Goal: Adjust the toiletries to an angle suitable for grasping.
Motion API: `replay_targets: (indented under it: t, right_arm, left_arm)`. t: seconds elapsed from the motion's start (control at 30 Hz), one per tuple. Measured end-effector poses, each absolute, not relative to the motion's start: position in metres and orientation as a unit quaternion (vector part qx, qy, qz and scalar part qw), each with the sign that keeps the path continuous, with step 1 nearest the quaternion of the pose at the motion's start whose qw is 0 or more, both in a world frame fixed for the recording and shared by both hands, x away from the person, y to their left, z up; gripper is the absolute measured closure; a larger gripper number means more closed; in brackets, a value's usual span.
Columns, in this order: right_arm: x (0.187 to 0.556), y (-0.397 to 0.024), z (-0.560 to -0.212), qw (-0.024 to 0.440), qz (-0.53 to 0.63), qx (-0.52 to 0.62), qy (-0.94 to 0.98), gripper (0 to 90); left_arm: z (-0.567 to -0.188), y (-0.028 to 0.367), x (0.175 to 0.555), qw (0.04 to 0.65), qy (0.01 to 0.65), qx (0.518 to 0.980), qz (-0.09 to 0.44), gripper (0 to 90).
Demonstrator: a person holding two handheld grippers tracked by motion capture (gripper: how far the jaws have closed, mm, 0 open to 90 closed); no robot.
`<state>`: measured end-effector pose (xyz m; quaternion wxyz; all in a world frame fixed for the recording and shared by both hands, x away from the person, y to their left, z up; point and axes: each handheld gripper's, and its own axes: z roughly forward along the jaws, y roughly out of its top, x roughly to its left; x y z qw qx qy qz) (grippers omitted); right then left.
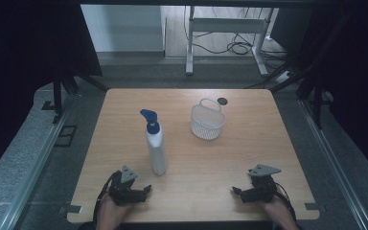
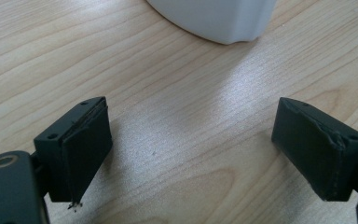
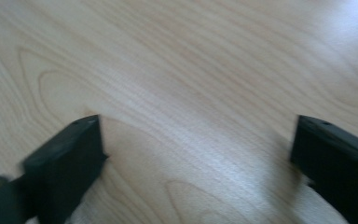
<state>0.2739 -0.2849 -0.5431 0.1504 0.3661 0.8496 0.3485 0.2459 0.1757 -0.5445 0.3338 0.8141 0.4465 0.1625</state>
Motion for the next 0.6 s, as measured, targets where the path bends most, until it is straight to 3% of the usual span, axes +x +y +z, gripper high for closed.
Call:
replay_targets:
  t: [0.6]
  right_arm:
    - [0.2741,-0.2847,-0.5432,0.15,0.348,0.366,0.85,0.0]
  left_arm:
    - [-0.5446,0.1752,0.2481,0.334,0.445,0.815,0.162,11.4]
